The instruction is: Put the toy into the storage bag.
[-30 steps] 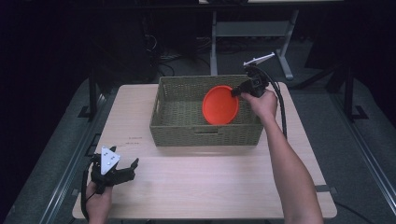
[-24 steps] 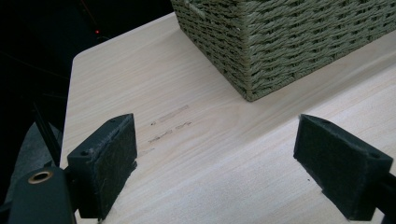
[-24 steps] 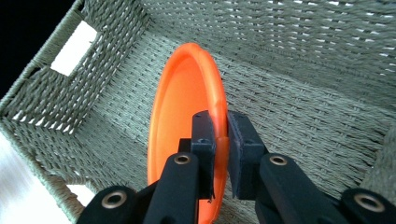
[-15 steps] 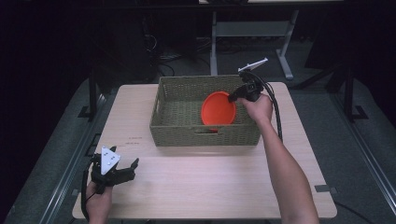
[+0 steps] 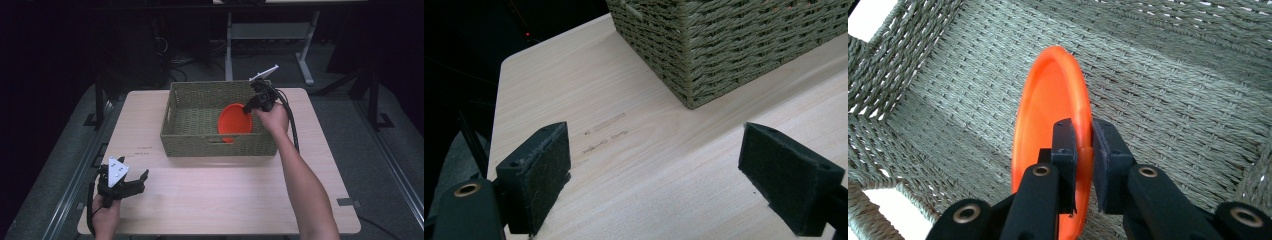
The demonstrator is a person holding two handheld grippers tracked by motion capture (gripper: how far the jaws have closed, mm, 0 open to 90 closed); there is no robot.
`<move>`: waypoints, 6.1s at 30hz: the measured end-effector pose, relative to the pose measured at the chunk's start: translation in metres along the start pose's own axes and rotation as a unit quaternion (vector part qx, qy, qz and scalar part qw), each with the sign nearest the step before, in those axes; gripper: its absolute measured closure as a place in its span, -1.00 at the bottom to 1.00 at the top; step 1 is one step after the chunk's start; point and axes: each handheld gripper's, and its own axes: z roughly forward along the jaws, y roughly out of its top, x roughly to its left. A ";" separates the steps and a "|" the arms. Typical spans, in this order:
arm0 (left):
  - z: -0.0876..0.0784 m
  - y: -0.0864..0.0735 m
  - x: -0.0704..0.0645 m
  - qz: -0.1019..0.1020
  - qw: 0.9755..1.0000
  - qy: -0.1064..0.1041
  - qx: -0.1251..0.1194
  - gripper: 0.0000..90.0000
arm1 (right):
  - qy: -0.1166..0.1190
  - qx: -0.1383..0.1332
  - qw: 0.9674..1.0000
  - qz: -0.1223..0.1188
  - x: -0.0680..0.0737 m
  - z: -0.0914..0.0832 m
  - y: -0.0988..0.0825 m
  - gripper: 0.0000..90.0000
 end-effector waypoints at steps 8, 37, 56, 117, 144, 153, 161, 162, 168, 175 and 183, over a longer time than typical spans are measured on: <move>0.000 0.001 0.000 0.001 1.000 0.000 0.002 -0.71 | -0.018 0.008 1.000 0.001 -0.003 0.000 -0.002 0.69; 0.000 0.002 -0.001 -0.001 1.000 0.001 0.001 -0.71 | 0.053 -0.034 0.998 0.027 -0.016 -0.019 -0.012 0.45; -0.001 0.000 -0.001 -0.003 1.000 0.001 -0.003 -0.71 | 0.105 -0.027 0.994 0.024 -0.011 -0.015 -0.022 0.12; 0.000 0.000 -0.002 0.001 1.000 0.003 -0.001 -0.71 | 0.172 -0.075 0.982 -0.023 -0.008 -0.087 -0.084 -0.30; 0.000 0.000 -0.003 0.003 1.000 0.005 0.003 -0.71 | 0.192 -0.084 0.978 -0.018 -0.014 -0.097 -0.125 -0.37; 0.000 0.000 -0.003 0.002 1.000 0.004 0.003 -0.71 | 0.190 -0.081 0.978 -0.024 -0.013 -0.099 -0.139 -0.38; 0.001 0.001 -0.004 0.003 1.000 0.003 0.004 -0.71 | 0.195 -0.084 0.977 -0.021 -0.016 -0.098 -0.155 -0.38; 0.001 0.001 -0.004 0.003 1.000 0.003 0.005 -0.71 | 0.195 -0.086 0.977 -0.020 -0.016 -0.098 -0.157 -0.38; 0.001 0.001 -0.004 0.003 1.000 0.003 0.004 -0.71 | 0.193 -0.085 0.977 -0.017 -0.021 -0.096 -0.166 -0.40; 0.000 0.001 -0.004 0.005 1.000 0.003 0.008 -0.71 | 0.202 -0.084 0.976 -0.013 -0.026 -0.090 -0.180 -0.41; 0.001 0.000 -0.004 0.003 1.000 0.003 0.003 -0.71 | 0.202 -0.080 0.976 -0.009 -0.031 -0.084 -0.195 -0.40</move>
